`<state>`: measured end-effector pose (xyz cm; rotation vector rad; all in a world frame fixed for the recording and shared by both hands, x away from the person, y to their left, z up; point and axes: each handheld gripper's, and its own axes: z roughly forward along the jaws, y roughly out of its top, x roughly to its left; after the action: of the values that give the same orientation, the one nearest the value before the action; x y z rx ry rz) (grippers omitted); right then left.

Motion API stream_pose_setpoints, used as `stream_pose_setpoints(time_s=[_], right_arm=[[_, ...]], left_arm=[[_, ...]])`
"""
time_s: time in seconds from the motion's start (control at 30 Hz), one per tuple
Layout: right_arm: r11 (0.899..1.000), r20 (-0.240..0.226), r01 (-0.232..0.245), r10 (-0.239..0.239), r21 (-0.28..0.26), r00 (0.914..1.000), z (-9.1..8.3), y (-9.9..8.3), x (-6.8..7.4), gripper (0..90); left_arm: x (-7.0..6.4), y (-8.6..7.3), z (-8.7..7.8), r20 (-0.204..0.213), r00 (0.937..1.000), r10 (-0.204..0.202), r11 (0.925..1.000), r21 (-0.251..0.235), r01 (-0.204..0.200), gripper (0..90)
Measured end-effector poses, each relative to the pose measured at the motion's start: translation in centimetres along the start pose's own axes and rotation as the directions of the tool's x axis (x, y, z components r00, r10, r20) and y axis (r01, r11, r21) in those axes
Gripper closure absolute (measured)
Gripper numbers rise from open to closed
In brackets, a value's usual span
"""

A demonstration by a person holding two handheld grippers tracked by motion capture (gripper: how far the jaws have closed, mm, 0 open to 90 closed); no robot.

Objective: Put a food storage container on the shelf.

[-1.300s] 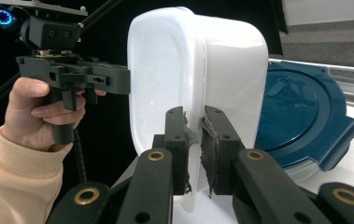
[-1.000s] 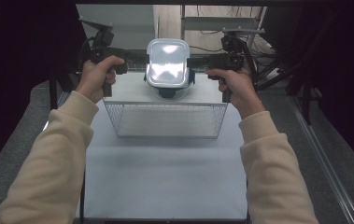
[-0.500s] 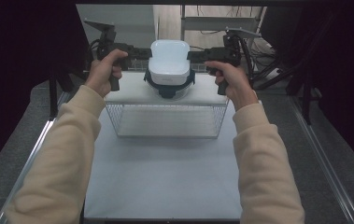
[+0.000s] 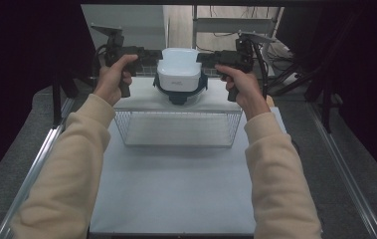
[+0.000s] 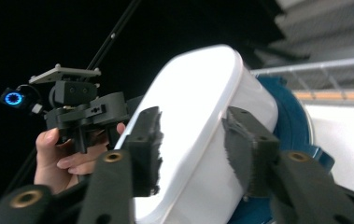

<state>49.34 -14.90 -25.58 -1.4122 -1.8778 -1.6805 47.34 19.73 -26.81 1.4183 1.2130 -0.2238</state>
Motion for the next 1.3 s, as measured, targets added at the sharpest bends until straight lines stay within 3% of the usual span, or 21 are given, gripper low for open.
stream_pose_setpoints(time_s=[0.13,0.27,0.43,0.53,0.6,0.63,0.77,0.8,0.83,0.87,0.9,0.97,1.03,1.13,1.23,1.3], right_arm=[[0.995,0.031,0.102,-0.101,-0.008,0.9944,-0.9,-0.6,1.6,39.8],[0.971,0.066,0.239,-0.237,-0.022,0.9693,-2.3,-1.9,3.2,29.5],[0.932,0.114,0.362,-0.356,-0.028,0.9273,-4.4,-3.8,3.8,25.8],[0.913,0.141,0.407,-0.401,-0.02,0.9054,-5.5,-4.9,3.9,25.6],[0.902,0.154,0.432,-0.426,-0.01,0.8916,-6.2,-5.6,3.9,25.6],[0.892,0.165,0.453,-0.446,-0.002,0.8795,-6.7,-6.2,4.0,25.6],[0.867,0.19,0.499,-0.491,0.01,0.85,-8.5,-8.3,4.0,25.7],[0.86,0.199,0.51,-0.502,0.015,0.8416,-8.8,-8.8,4.0,25.6],[0.851,0.206,0.524,-0.516,0.017,0.8313,-9.4,-9.6,3.8,25.6],[0.848,0.211,0.53,-0.521,0.018,0.8268,-9.7,-10.1,3.7,25.7],[0.841,0.216,0.54,-0.532,0.024,0.8188,-10.3,-11.0,3.5,25.7],[0.834,0.221,0.551,-0.543,0.028,0.8103,-10.9,-12.3,3.0,25.7],[0.826,0.227,0.561,-0.555,0.041,0.8004,-11.5,-14.0,2.3,25.6],[0.825,0.229,0.563,-0.557,0.048,0.798,-12.0,-16.4,1.1,25.1],[0.824,0.24,0.563,-0.56,0.064,0.793,-11.9,-18.8,-0.2,23.9],[0.829,0.242,0.554,-0.555,0.076,0.7962,-11.7,-20.3,-1.2,23.4]], left_arm=[[-1.0,-0.8,-1.5,-0.04,0.9939,0.102,0.9945,-0.017,-0.103,29.4],[-1.6,-2.5,-3.0,-0.036,0.9842,0.174,0.9844,-0.023,-0.174,24.9],[-2.7,-4.7,-4.6,-0.083,0.9593,0.27,0.9622,-0.014,-0.272,23.0],[-3.3,-6.0,-5.3,-0.101,0.9445,0.313,0.9492,-0.004,-0.315,22.7],[-3.6,-6.9,-5.8,-0.124,0.9303,0.345,0.9376,0.003,-0.348,22.6],[-3.7,-7.4,-6.1,-0.127,0.9243,0.36,0.9322,0.006,-0.362,22.5],[-4.1,-9.5,-6.9,-0.142,0.9073,0.396,0.9171,0.01,-0.399,21.7],[-4.2,-10.3,-7.3,-0.153,0.8965,0.416,0.908,0.014,-0.419,21.5],[-4.2,-10.8,-7.5,-0.159,0.8911,0.425,0.9035,0.015,-0.428,21.5],[-4.1,-11.8,-7.7,-0.163,0.8829,0.44,0.8961,0.02,-0.443,21.5],[-4.1,-12.4,-7.8,-0.166,0.8789,0.447,0.8929,0.025,-0.449,21.5],[-3.7,-14.1,-8.0,-0.172,0.8686,0.465,0.8845,0.044,-0.464,21.3],[-2.8,-16.1,-8.1,-0.178,0.865,0.469,0.8825,0.056,-0.467,21.0],[-1.3,-19.0,-7.8,-0.212,0.8502,0.482,0.8761,0.102,-0.471,20.0],[0.2,-21.3,-7.2,-0.222,0.8561,0.467,0.8843,0.131,-0.448,19.3],[1.3,-22.9,-6.7,-0.237,0.8544,0.462,0.8861,0.16,-0.435,18.6]])
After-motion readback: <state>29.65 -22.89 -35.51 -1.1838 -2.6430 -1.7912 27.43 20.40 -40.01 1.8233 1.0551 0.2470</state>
